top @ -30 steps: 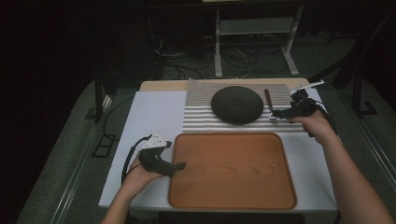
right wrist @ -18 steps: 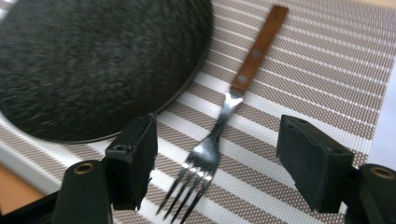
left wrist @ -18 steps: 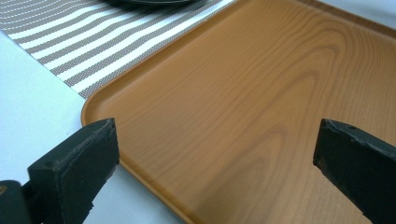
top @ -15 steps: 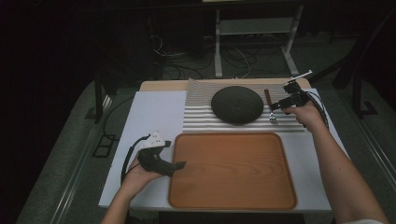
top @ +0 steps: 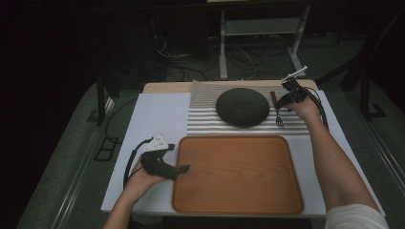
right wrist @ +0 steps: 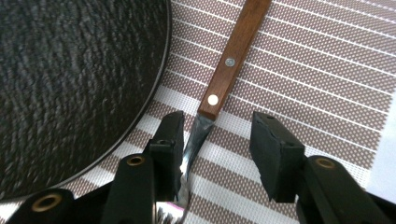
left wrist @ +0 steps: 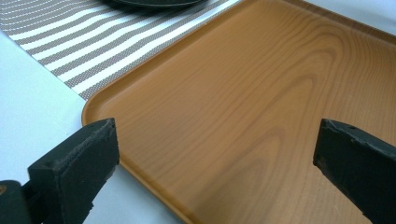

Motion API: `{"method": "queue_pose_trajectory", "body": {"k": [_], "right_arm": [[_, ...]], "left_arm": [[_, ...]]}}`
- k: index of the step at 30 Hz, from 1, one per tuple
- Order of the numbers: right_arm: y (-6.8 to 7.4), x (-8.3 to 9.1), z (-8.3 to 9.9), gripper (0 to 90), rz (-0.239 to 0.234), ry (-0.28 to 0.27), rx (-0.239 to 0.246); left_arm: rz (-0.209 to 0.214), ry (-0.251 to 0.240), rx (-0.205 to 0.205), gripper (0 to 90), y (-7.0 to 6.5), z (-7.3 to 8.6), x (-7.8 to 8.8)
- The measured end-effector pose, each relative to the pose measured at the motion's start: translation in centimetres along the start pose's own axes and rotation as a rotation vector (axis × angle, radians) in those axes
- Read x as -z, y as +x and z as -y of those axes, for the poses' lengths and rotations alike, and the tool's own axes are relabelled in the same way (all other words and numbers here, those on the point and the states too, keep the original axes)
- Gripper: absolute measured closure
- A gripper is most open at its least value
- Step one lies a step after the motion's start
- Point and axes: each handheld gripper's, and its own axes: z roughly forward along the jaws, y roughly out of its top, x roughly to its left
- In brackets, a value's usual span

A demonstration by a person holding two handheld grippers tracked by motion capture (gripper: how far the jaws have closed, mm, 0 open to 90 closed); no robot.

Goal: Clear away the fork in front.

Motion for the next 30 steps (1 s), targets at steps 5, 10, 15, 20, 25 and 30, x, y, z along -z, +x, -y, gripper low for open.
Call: {"method": "queue_pose_trajectory", "body": {"k": [5,10,15,20,25,30], "right_arm": [[0.1,-0.6,-0.9,58.7,0.003,0.039,-0.032],[0.3,-1.3,-1.8,61.3,0.018,0.095,-0.040],[0.5,-1.9,-2.3,64.8,0.018,0.116,-0.050],[0.5,-2.6,-2.4,68.3,0.037,0.143,-0.055],[0.6,-2.6,-2.5,69.1,0.045,0.144,-0.053],[1.0,-2.6,-2.5,75.2,0.089,0.150,-0.032]], "left_arm": [[0.003,0.002,-0.002,0.0,0.0,0.0,0.0],[0.003,0.005,0.000,0.0,0.0,0.1,0.0],[0.005,0.006,-0.001,0.0,0.0,0.1,-0.1],[0.005,0.008,0.000,0.0,0.0,0.1,-0.1],[0.005,0.010,0.000,0.0,0.0,0.1,-0.2],[0.006,0.011,-0.002,0.0,-0.1,0.1,-0.2]]}}
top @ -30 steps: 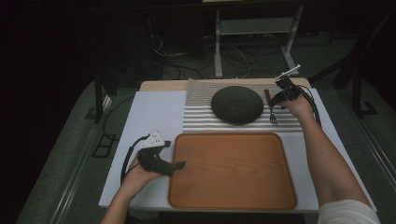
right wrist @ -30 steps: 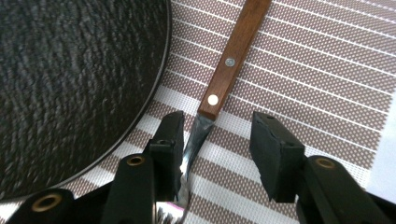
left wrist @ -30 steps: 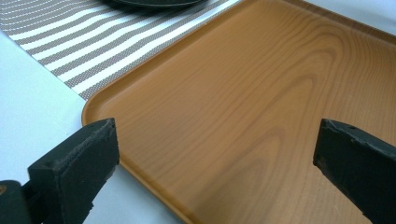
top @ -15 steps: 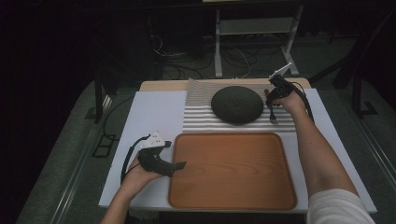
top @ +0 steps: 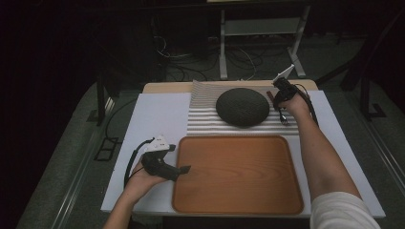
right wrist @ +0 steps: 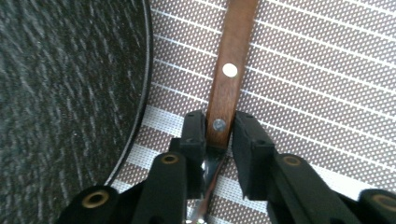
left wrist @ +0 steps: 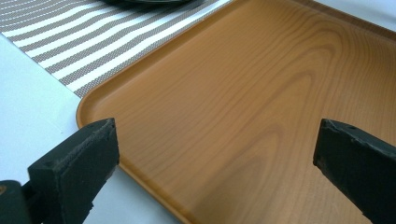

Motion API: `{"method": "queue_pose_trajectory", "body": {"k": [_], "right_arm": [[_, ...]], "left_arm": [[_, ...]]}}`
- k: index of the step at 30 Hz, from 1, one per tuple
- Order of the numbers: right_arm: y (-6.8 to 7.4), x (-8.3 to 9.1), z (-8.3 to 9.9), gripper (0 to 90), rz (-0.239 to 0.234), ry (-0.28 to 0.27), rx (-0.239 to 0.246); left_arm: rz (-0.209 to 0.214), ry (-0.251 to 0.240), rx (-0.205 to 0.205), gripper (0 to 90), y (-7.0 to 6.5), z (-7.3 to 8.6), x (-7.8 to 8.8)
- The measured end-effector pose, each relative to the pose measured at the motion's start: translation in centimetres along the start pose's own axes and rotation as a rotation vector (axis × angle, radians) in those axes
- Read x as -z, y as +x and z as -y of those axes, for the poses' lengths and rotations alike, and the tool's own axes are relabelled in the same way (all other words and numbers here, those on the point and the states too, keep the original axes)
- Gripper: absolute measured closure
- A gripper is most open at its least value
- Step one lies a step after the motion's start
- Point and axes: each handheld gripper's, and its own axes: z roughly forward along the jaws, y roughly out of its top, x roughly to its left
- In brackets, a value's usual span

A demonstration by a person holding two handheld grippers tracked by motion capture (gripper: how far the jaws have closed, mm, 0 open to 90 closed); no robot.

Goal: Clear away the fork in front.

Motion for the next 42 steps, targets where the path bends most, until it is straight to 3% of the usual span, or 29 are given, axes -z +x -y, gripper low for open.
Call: {"method": "queue_pose_trajectory", "body": {"k": [7,10,14,20,25,28,31,36,42], "right_arm": [[0.1,0.0,0.1,77.0,0.010,-0.002,0.013],[-0.1,0.1,0.2,77.1,-0.006,-0.008,-0.012],[-1.1,1.1,0.8,77.4,-0.055,-0.062,-0.040],[-1.8,3.3,1.8,77.5,-0.101,-0.131,-0.033],[-1.9,5.1,2.5,77.5,-0.122,-0.182,-0.004],[-1.7,7.0,3.5,77.5,-0.168,-0.242,0.014],[-1.5,7.7,4.2,77.5,-0.185,-0.268,0.029],[-0.4,9.1,6.4,77.4,-0.235,-0.355,0.084],[0.9,10.2,8.4,77.4,-0.283,-0.414,0.126]], "left_arm": [[0.000,0.002,-0.001,0.0,0.0,0.0,0.0],[0.001,0.000,0.001,0.0,0.0,0.0,0.0],[0.001,-0.004,0.004,0.0,0.1,0.0,0.1],[0.000,0.001,0.001,0.0,0.0,0.0,0.0],[-0.004,0.001,0.000,0.0,0.1,0.0,0.0],[-0.006,-0.001,-0.001,0.0,0.1,0.0,0.0],[-0.007,0.000,-0.001,0.0,0.1,0.0,0.1],[-0.007,-0.008,0.002,0.0,0.0,0.0,0.1],[-0.011,-0.020,0.007,0.0,0.0,0.0,0.3]]}}
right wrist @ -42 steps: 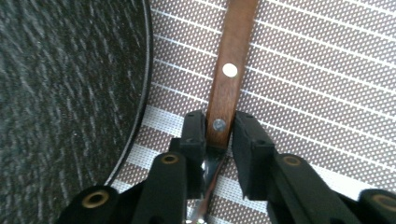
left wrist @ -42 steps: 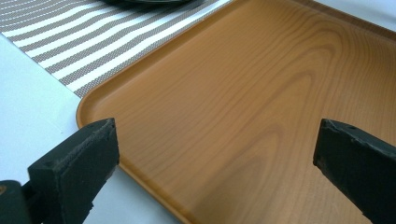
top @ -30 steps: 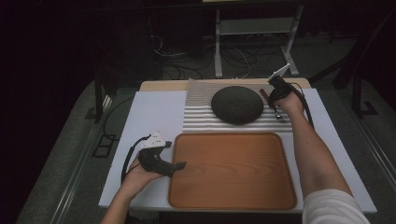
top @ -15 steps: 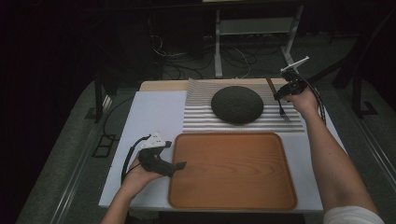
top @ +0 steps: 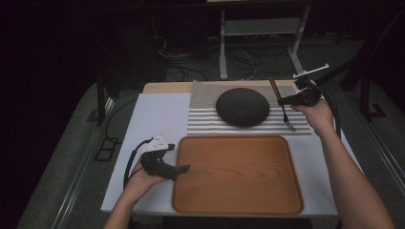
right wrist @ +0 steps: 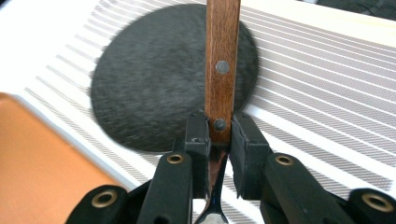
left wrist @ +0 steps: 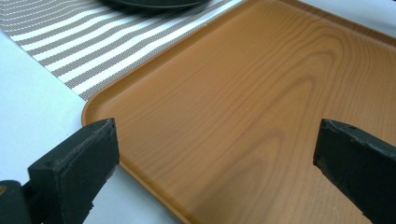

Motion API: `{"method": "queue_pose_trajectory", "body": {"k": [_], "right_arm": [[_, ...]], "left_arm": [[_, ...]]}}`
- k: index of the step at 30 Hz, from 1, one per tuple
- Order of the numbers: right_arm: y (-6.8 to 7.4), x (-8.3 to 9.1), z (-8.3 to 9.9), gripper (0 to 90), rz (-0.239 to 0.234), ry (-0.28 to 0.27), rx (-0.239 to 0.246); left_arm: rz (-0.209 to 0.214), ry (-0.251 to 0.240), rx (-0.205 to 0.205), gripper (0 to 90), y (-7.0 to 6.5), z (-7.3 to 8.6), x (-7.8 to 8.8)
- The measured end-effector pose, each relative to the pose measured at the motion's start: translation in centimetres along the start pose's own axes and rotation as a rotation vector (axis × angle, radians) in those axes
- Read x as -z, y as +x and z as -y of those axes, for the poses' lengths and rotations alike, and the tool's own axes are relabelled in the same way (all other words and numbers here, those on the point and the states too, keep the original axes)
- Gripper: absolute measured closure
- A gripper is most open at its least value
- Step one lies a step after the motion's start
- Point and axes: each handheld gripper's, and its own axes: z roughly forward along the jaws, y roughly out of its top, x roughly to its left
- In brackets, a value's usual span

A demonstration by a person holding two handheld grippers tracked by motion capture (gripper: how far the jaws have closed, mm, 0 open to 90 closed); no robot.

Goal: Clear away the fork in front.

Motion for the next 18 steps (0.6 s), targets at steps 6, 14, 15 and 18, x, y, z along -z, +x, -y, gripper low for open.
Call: {"method": "queue_pose_trajectory", "body": {"k": [6,14,15,18], "right_arm": [[2.0,1.3,1.9,77.4,-0.064,-0.065,0.046],[3.8,1.9,3.6,77.4,-0.144,-0.112,0.076],[3.8,1.9,3.6,77.4,-0.144,-0.112,0.076],[4.6,2.1,4.2,77.4,-0.171,-0.125,0.105]], "left_arm": [[-0.004,0.003,-0.001,0.0,0.0,0.0,0.0],[-0.009,0.007,-0.002,0.0,-0.1,0.0,-0.1],[-0.009,0.007,-0.002,0.0,-0.1,0.0,-0.1],[-0.010,0.008,-0.003,0.0,-0.1,0.0,-0.1]]}}
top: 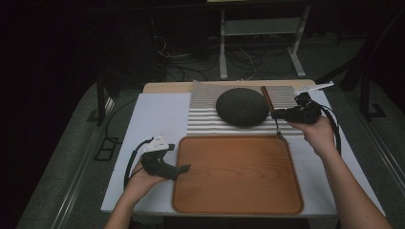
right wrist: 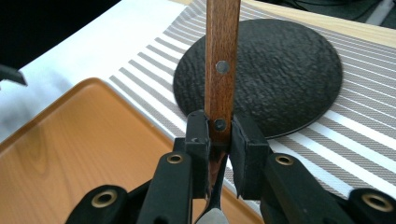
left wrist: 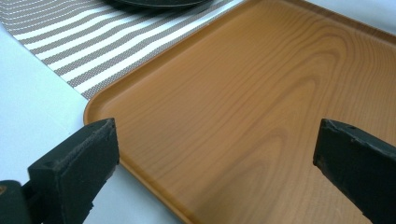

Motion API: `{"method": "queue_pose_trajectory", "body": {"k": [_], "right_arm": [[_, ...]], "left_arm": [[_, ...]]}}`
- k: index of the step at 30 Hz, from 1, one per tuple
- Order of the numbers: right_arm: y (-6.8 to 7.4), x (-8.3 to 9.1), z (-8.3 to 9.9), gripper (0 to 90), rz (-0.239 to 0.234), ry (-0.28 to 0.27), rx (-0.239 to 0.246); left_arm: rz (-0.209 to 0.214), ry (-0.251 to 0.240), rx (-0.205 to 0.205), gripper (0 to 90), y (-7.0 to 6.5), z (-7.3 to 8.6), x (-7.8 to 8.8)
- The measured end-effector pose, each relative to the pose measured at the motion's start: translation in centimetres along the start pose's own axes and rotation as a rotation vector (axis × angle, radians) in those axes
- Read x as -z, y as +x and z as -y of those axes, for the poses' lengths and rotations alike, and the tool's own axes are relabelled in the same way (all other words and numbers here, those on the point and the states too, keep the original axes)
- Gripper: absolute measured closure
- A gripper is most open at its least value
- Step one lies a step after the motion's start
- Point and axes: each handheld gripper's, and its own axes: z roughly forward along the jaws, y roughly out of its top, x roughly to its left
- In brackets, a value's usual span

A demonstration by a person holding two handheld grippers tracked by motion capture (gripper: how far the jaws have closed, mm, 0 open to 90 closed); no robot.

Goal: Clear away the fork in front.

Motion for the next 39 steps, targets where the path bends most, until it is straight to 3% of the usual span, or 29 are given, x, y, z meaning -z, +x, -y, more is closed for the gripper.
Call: {"method": "queue_pose_trajectory", "body": {"k": [3,18,23,29,39], "right_arm": [[0.3,-0.1,0.4,77.4,-0.046,-0.010,0.002],[3.9,0.3,1.9,77.4,-0.144,-0.053,0.085],[5.4,0.1,3.3,77.4,-0.168,-0.049,0.122],[6.7,-0.1,4.9,77.4,-0.199,-0.029,0.132],[8.5,-1.4,5.6,77.4,-0.231,0.005,0.178]], "left_arm": [[-0.001,0.003,-0.003,0.0,0.0,0.0,0.0],[-0.007,-0.011,0.006,0.1,0.0,-0.2,0.2],[-0.005,-0.028,0.005,0.1,-0.2,-0.6,0.2],[0.028,-0.053,0.011,0.1,-0.6,-1.3,0.1],[0.065,-0.082,-0.030,0.2,-1.8,-4.0,-1.0]]}}
